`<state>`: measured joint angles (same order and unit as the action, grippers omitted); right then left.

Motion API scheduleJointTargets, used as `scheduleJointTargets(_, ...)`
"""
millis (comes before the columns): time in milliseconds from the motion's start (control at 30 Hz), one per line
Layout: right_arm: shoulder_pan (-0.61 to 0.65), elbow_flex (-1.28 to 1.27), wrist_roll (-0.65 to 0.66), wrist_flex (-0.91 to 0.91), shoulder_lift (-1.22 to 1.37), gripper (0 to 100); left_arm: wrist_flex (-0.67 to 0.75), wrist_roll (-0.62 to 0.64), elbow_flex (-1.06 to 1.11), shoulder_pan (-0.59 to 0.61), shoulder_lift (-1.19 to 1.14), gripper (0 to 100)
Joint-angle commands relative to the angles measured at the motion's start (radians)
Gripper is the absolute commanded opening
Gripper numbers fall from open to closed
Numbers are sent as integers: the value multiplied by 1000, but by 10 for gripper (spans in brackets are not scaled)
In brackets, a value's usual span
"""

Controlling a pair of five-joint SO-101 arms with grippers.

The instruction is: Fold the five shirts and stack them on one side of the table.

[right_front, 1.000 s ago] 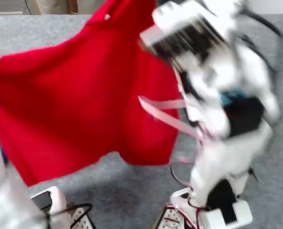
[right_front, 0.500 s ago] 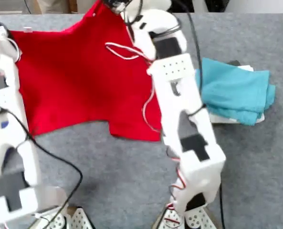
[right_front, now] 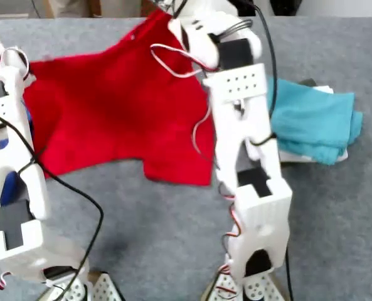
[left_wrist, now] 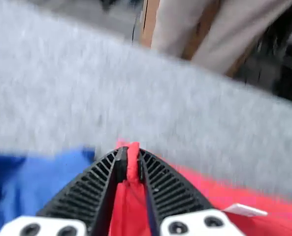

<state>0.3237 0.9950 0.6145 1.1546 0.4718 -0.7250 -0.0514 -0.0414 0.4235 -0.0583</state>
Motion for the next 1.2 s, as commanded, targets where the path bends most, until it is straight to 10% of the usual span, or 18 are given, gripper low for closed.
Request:
scheduleJointTargets(0,1,111,9,273,-8,2,-183,3,-106,-5,12,18)
scheduleJointTargets(333,28,111,46,632,-12,2,-583,-123,-124,-80,10,18)
scheduleJointTargets(667,8,-272,21,586,-79,2,-354,-130,137,34,5,18)
scheduleJointTargets(1167,-13,-1310,117,43,-541,2,-252,-198,278,-32,-2,18)
